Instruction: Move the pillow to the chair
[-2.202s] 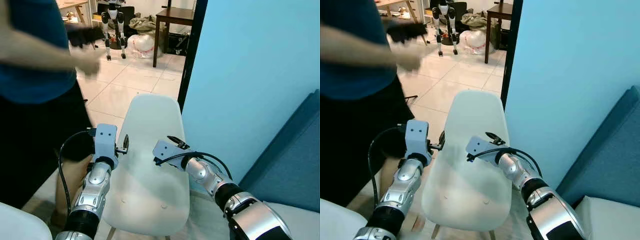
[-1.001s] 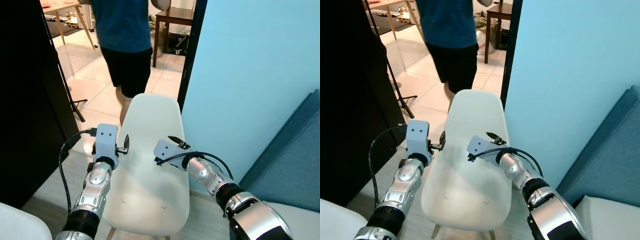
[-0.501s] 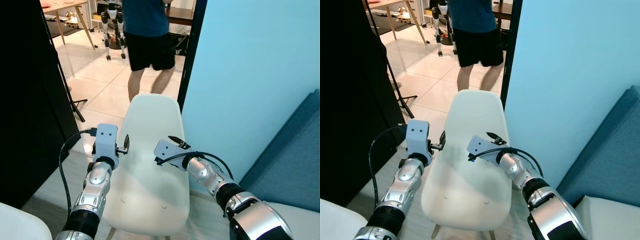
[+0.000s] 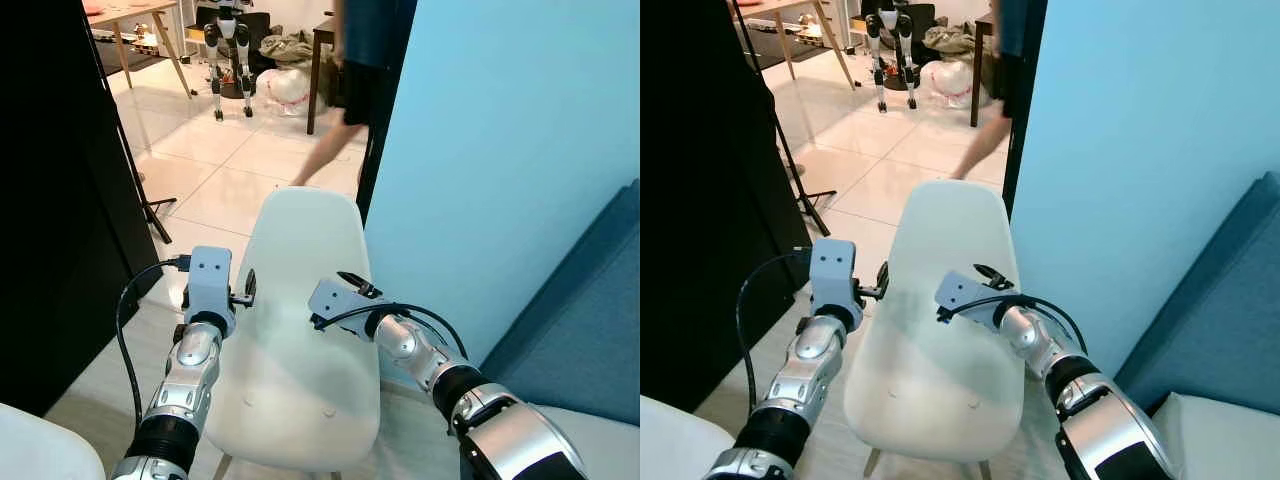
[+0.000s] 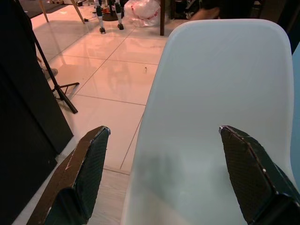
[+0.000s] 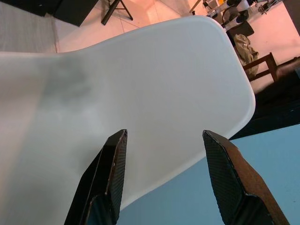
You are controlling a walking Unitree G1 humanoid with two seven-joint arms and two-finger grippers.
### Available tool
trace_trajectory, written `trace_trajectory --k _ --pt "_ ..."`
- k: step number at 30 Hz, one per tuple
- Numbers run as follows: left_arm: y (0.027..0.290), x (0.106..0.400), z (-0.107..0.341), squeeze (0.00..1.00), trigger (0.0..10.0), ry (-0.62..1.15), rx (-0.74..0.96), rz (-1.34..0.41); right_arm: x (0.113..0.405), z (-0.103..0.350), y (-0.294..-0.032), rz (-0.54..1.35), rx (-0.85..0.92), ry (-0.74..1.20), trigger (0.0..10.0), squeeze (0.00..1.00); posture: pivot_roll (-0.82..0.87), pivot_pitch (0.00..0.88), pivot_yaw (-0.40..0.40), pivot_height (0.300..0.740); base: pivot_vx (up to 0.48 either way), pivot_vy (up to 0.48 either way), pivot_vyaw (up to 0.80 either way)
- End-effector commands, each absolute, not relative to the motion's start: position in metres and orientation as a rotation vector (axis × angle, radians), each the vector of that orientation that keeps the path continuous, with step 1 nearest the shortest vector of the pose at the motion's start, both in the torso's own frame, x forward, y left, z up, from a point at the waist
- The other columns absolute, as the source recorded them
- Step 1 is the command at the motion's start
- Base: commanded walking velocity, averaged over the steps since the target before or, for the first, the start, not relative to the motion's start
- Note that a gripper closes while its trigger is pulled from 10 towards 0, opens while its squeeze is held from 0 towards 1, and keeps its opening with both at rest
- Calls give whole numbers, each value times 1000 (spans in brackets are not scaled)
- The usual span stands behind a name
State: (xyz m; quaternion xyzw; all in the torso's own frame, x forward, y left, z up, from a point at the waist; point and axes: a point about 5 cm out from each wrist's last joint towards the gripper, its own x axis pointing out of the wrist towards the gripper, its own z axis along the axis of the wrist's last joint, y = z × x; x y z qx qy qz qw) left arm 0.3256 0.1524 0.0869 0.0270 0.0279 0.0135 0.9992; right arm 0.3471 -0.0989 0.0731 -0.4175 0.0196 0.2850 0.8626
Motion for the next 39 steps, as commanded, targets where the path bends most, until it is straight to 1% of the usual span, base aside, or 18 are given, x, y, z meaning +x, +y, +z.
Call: trace_trajectory --k 1,5,7,8,9,10,12,14,17,19,22,24,26,28,29,32,34,39 --pt "150 324 82 0 10000 80 50 29 347 72 -104 582 -869 53 10000 0 13 0 -80 740 0 0 0" --pt "150 323 81 0 10000 82 51 30 348 71 -106 545 -850 72 10000 0 9 0 -76 740 0 0 0" --pt "149 321 78 0 10000 92 55 26 350 69 -110 507 -793 148 10000 0 7 0 -70 740 0 0 0" --pt "149 321 77 0 10000 94 55 23 352 68 -113 475 -726 191 10000 0 10 0 -71 740 0 0 0" --pt "147 321 77 0 10000 94 55 20 356 69 -123 372 -542 262 10000 0 19 0 -76 740 0 0 0" --pt "147 321 77 0 10000 94 55 20 356 69 -123 372 -542 262 10000 0 19 0 -76 740 0 0 0" --pt "147 320 78 0 10000 93 51 21 360 72 -142 197 -239 319 10000 0 23 0 -79 740 0 0 0" --pt "148 319 78 0 10000 95 46 27 364 79 -158 81 -44 294 10000 0 16 0 -76 740 0 0 0" --pt "151 317 75 0 10000 104 44 35 365 84 -165 79 66 258 10000 0 10 0 -70 740 0 0 0" --pt "153 314 71 0 10000 117 48 39 363 79 -164 93 123 293 10000 0 3 0 -66 740 0 0 0" --pt "155 310 67 0 10000 132 40 48 358 70 -157 146 156 340 10000 0 8 0 -70 740 0 0 0" --pt "161 298 52 0 10000 184 38 69 344 49 -145 194 -20 409 10000 0 20 0 -83 740 0 0 0" --pt "163 293 45 0 10000 206 38 79 339 44 -143 199 -70 418 10000 0 19 0 -87 740 0 0 0" --pt "171 280 30 0 10000 262 44 111 338 47 -150 71 -166 340 10000 0 6 0 -94 740 0 0 0" --pt "173 276 27 0 10000 274 18 130 339 53 -153 36 -170 280 10000 0 9 0 -98 740 0 0 0" --pt "174 273 26 0 10000 280 -2 142 339 57 -154 18 -169 239 10000 0 11 0 -99 740 0 0 0" --pt "172 273 26 0 10000 278 -23 129 339 61 -150 114 -90 188 10000 0 12 0 -102 740 0 0 0" --pt "169 277 29 0 10000 261 -20 105 339 57 -148 157 -142 236 10000 0 2 0 -99 740 0 0 0"
